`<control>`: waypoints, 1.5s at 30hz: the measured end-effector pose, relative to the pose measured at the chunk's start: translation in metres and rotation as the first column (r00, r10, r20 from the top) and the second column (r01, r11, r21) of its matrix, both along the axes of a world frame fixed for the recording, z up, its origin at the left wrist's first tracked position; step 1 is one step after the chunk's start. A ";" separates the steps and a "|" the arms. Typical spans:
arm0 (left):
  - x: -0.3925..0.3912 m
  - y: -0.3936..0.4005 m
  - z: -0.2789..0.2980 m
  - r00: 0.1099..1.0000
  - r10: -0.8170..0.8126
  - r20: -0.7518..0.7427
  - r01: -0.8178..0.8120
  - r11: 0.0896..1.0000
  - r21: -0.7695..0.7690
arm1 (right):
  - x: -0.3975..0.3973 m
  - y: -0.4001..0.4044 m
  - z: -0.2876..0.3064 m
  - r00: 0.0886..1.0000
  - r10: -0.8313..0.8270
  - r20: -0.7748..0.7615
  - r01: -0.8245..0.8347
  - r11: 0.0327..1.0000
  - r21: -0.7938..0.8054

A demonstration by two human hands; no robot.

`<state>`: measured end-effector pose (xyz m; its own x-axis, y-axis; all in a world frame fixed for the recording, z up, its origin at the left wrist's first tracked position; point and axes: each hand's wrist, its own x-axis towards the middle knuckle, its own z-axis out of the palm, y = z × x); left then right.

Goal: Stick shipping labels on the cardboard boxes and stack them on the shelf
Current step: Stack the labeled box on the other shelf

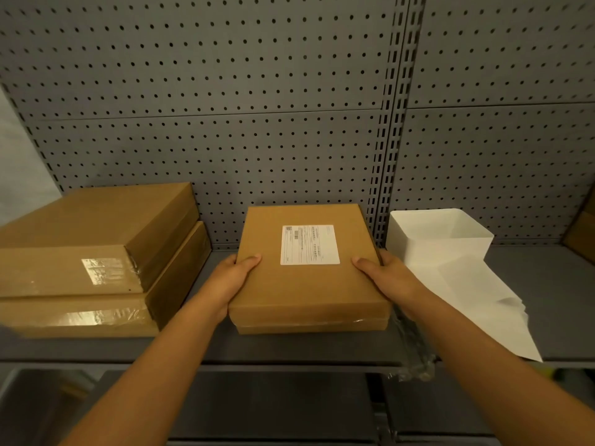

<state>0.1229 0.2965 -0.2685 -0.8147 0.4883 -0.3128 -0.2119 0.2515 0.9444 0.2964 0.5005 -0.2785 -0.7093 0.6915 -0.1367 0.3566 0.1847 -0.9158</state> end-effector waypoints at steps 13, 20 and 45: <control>0.029 -0.008 0.041 0.923 0.085 -0.376 0.059 0.933 0.355 | 0.035 -0.018 0.033 0.913 -0.015 -0.407 0.050 0.996 0.075; 0.062 0.018 0.056 0.866 0.106 -0.488 0.097 0.923 0.371 | 0.064 0.008 0.055 0.884 -0.014 -0.468 0.094 0.985 0.147; 0.232 0.195 0.114 0.820 0.140 -0.554 0.135 0.894 0.426 | 0.238 0.172 0.112 0.834 -0.085 -0.545 0.231 0.951 0.207</control>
